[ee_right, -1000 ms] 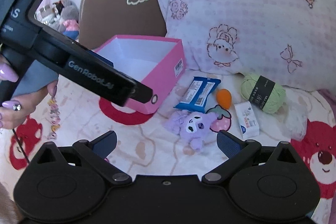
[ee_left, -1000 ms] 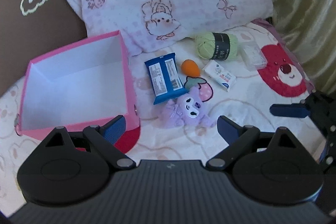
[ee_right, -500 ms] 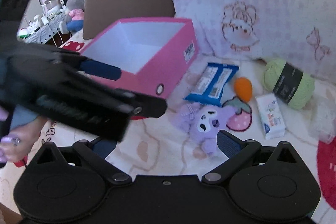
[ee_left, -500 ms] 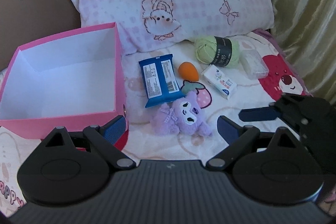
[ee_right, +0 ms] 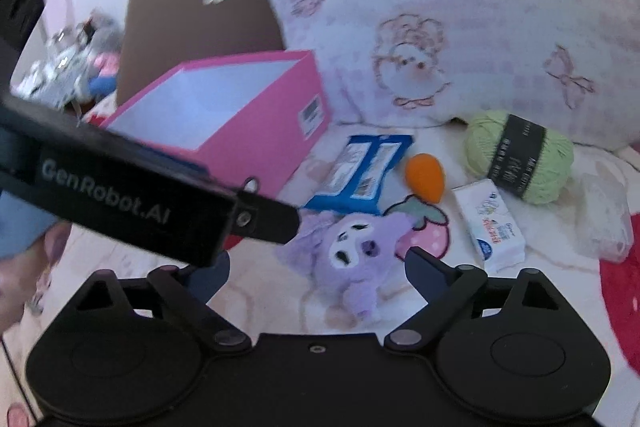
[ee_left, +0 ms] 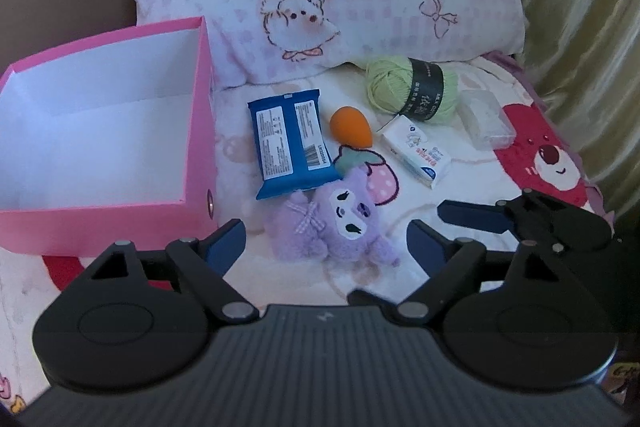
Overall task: Organize objects
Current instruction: 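Move the right tool toward the purple plush toy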
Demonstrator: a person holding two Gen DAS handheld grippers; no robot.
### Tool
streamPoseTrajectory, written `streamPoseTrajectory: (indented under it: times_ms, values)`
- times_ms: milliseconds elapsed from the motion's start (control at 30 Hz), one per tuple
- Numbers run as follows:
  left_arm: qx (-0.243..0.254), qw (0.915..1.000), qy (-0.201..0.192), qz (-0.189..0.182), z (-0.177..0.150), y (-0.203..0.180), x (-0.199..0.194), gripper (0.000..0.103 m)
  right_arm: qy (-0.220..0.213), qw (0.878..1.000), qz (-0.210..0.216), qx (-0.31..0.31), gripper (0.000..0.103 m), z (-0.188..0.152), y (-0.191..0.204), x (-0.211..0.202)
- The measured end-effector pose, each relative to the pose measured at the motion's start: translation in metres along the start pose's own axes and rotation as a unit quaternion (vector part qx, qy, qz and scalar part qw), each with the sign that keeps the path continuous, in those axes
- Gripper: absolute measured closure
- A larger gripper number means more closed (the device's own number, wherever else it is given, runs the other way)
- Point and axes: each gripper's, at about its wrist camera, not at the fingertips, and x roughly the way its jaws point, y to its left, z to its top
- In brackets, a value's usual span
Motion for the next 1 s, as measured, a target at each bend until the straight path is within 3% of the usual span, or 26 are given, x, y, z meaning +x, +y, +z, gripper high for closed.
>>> streamPoseTrajectory:
  times_ms: [167, 333, 433, 567, 700, 867, 933, 1000]
  values:
    - [-0.021, 0.9995, -0.008, 0.024, -0.002, 0.003, 0.018, 0.021, -0.013, 1.000, -0.005, 0.025, 0.007, -0.005, -0.011, 0.009]
    - [-0.036, 0.9991, -0.004, 0.021, -0.005, 0.002, 0.030, 0.027, 0.036, 0.998, 0.044, 0.016, 0.012, -0.018, -0.004, 0.030]
    - [-0.025, 0.9994, 0.001, 0.022, -0.008, -0.001, 0.035, 0.042, 0.029, 0.999, 0.020, -0.033, 0.012, -0.020, 0.007, 0.029]
    - [-0.027, 0.9996, 0.009, 0.003, -0.011, 0.000, 0.042, 0.044, 0.025, 1.000, 0.008, 0.001, 0.012, -0.015, -0.008, 0.030]
    - [-0.029, 0.9983, 0.043, 0.025, -0.014, 0.003, 0.052, 0.044, 0.026, 0.999, -0.029, -0.018, 0.030, -0.017, -0.019, 0.038]
    - [-0.050, 0.9979, 0.042, 0.008, -0.018, 0.008, 0.060, 0.044, 0.051, 0.999, -0.002, 0.008, 0.055, -0.020, -0.033, 0.055]
    - [-0.058, 0.9976, 0.036, 0.010, -0.020, 0.009, 0.065, 0.044, 0.057, 0.998, 0.005, 0.009, 0.074, -0.021, -0.031, 0.056]
    - [-0.082, 0.9956, 0.044, -0.001, -0.022, 0.012, 0.071, 0.044, 0.058, 0.998, 0.003, 0.003, 0.082, -0.019, -0.030, 0.054]
